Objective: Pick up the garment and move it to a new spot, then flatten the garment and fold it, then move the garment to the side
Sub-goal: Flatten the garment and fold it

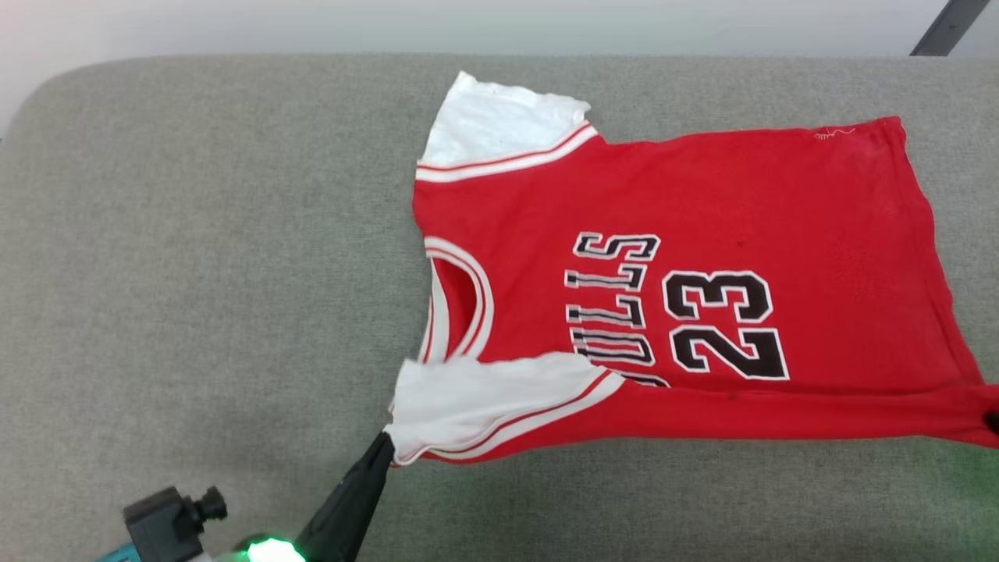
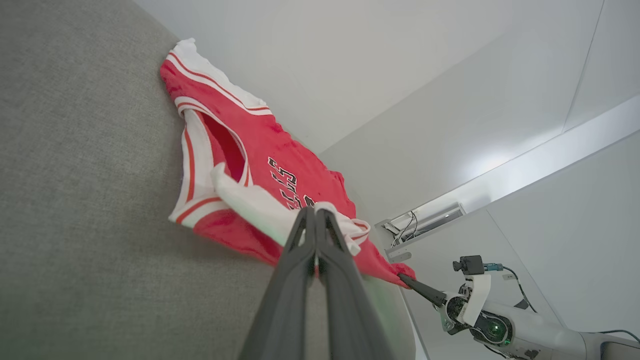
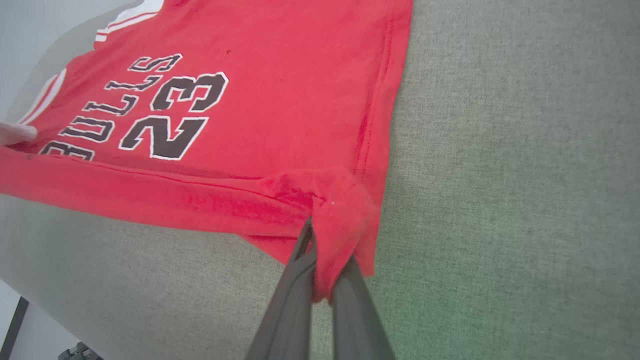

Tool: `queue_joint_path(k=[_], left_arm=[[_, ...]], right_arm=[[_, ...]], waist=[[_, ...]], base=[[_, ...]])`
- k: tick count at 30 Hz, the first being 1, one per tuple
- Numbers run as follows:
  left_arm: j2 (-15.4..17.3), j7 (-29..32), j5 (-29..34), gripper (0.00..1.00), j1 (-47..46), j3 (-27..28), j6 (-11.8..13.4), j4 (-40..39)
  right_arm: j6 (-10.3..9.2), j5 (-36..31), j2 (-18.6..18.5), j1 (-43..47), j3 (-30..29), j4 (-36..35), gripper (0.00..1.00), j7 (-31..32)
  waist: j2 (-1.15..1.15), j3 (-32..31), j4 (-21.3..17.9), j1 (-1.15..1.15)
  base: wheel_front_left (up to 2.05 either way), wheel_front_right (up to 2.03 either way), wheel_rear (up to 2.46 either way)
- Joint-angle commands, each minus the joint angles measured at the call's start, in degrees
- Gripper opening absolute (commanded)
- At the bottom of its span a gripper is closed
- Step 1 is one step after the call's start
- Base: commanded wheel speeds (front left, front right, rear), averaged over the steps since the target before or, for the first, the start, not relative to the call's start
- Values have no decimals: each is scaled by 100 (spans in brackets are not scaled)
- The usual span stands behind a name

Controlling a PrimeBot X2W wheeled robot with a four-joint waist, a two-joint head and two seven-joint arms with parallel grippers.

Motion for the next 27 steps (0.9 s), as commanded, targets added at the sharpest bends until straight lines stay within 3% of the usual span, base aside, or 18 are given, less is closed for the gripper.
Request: queue_joint_path(k=[1, 8, 20, 27], left_arm=[[40, 1, 76, 0, -59, 13, 14, -55], [199, 35, -146, 0, -1259, -398, 14, 282], [-10, 70, -856, 0, -3000, -1022, 14, 1908], [-164, 16, -913, 0, -3351, -1257, 14, 2630]], right_arm=[[-9, 75, -84, 71, -75, -47, 0, -62], [-9, -55, 82, -328, -378, 133, 0, 21], [-9, -520, 1433, -1489, -617, 1489, 0, 754], [-9, -767, 1806, -1625, -579, 1970, 0, 740]], waist=[[0, -1, 19, 0], [0, -7, 41, 0], [0, 458, -112, 0], [0, 734, -133, 0]], base=[[0, 0, 0], [0, 0, 0], [0, 0, 0], [0, 0, 0]])
